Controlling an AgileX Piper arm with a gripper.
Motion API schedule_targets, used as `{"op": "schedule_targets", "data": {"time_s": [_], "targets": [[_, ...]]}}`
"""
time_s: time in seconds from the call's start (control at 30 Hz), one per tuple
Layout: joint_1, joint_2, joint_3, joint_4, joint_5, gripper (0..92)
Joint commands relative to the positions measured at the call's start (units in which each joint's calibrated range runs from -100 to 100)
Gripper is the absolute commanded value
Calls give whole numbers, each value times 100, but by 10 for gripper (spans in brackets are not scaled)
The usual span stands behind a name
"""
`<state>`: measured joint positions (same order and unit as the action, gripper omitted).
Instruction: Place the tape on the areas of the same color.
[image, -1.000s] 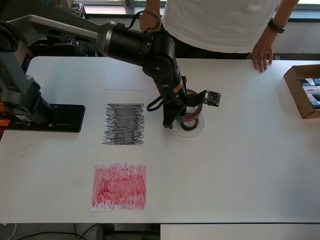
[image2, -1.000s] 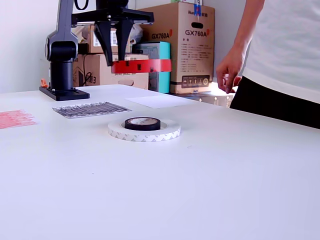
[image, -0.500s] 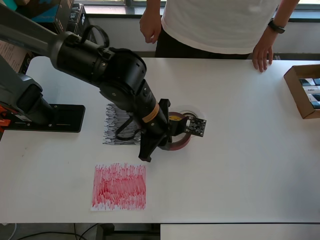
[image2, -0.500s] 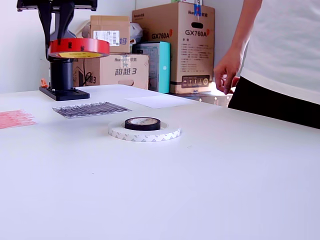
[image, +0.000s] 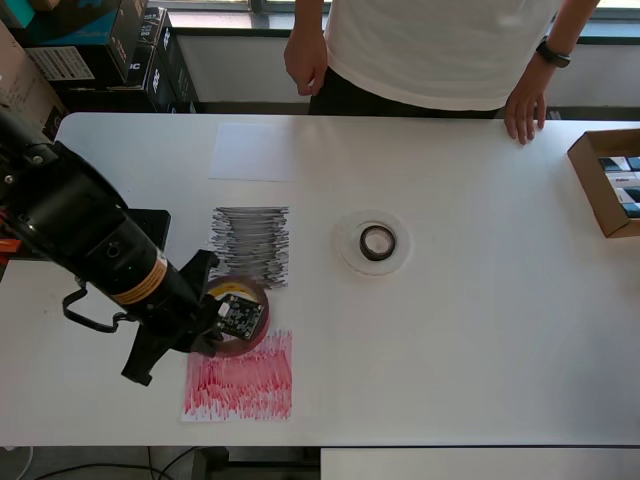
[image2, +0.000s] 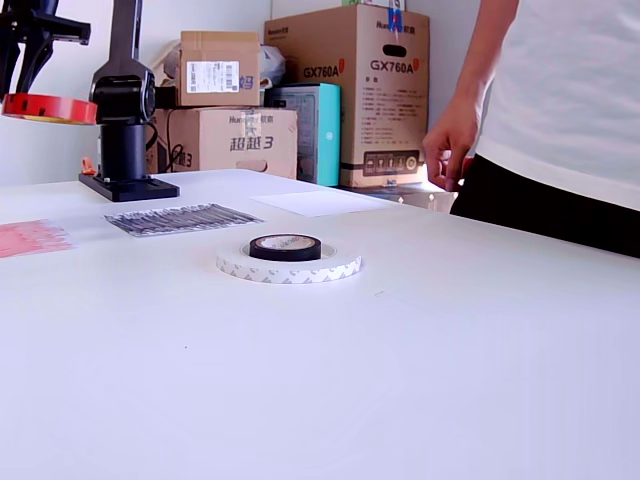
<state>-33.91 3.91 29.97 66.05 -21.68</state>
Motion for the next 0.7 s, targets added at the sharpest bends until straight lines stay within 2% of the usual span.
{"op": "schedule_targets", "data": {"time_s": [0.0,0.33,0.67], "targets": [[-435,292,252,-50,-345,0],[-506,1097,188,-924,-369,0],[-506,1714,-57,-1094,-369,0]]}}
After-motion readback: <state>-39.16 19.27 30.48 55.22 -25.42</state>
